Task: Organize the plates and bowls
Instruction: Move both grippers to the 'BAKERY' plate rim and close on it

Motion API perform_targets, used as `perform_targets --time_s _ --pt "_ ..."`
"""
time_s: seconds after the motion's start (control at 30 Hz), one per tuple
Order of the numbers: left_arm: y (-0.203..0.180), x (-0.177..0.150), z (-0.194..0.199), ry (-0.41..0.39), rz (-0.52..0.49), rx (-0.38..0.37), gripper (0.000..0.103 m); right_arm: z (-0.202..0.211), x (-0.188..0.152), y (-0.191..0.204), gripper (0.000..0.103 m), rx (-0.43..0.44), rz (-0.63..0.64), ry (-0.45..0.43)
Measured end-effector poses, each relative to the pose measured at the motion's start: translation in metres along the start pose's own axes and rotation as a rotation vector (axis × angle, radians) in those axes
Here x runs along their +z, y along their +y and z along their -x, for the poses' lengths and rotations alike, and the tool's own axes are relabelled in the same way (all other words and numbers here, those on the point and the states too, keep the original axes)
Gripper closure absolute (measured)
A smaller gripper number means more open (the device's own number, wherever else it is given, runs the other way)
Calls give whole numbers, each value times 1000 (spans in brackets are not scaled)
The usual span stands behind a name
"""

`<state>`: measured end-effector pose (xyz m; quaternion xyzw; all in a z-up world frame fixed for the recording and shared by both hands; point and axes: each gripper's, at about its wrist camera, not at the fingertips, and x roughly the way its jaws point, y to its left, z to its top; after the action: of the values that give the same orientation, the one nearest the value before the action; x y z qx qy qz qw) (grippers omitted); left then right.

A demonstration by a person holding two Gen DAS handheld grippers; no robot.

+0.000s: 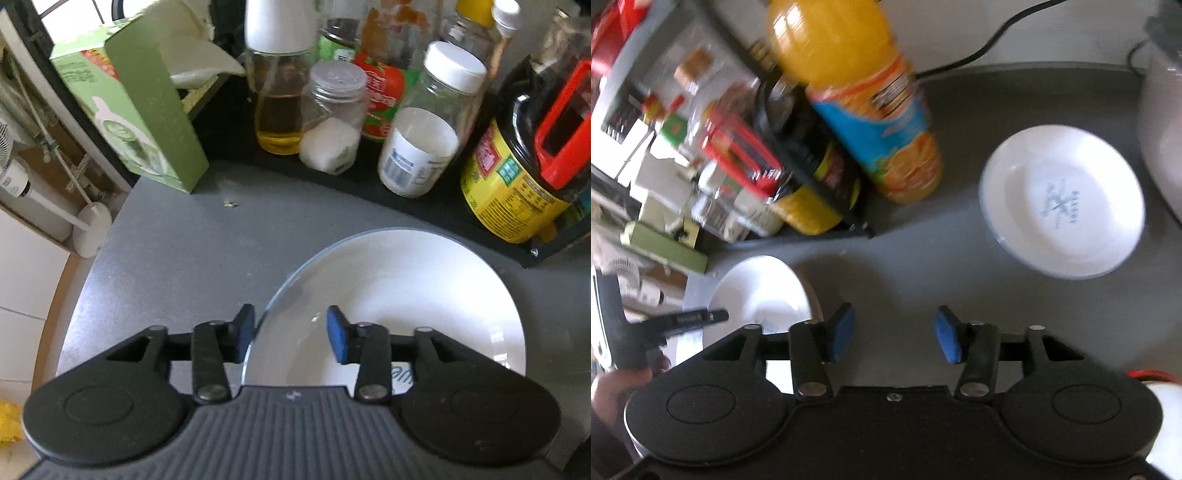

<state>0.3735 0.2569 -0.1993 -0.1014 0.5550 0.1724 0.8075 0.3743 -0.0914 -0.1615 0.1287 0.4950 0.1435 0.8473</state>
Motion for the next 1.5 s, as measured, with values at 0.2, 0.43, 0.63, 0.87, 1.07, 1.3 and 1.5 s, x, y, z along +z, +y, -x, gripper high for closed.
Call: perform_targets --time_s 0.2,0.43,0.63,0.87,1.07,1.3,1.5 --pt "-8 7 15 -15 29 31 59 23 12 -45 49 -33 -73 -66" --pt "-61 7 44 -72 -39 -34 59 38 11 -82 49 -97 -93 -122" --pt "-115 -2 59 -87 -86 -128 59 46 5 -100 50 -108 -124 -157" --pt "-182 -15 64 -115 -187 -208 59 54 -9 -117 52 -119 -139 -202" --pt "-226 -17 52 -94 -244 -264 59 57 -19 -126 54 -143 -162 -225" --pt "-274 -16 35 -70 -315 -316 60 58 -22 -136 59 -160 -207 -261" --pt "-302 -15 17 -41 -321 -365 62 53 -22 -142 63 -175 -241 -274"
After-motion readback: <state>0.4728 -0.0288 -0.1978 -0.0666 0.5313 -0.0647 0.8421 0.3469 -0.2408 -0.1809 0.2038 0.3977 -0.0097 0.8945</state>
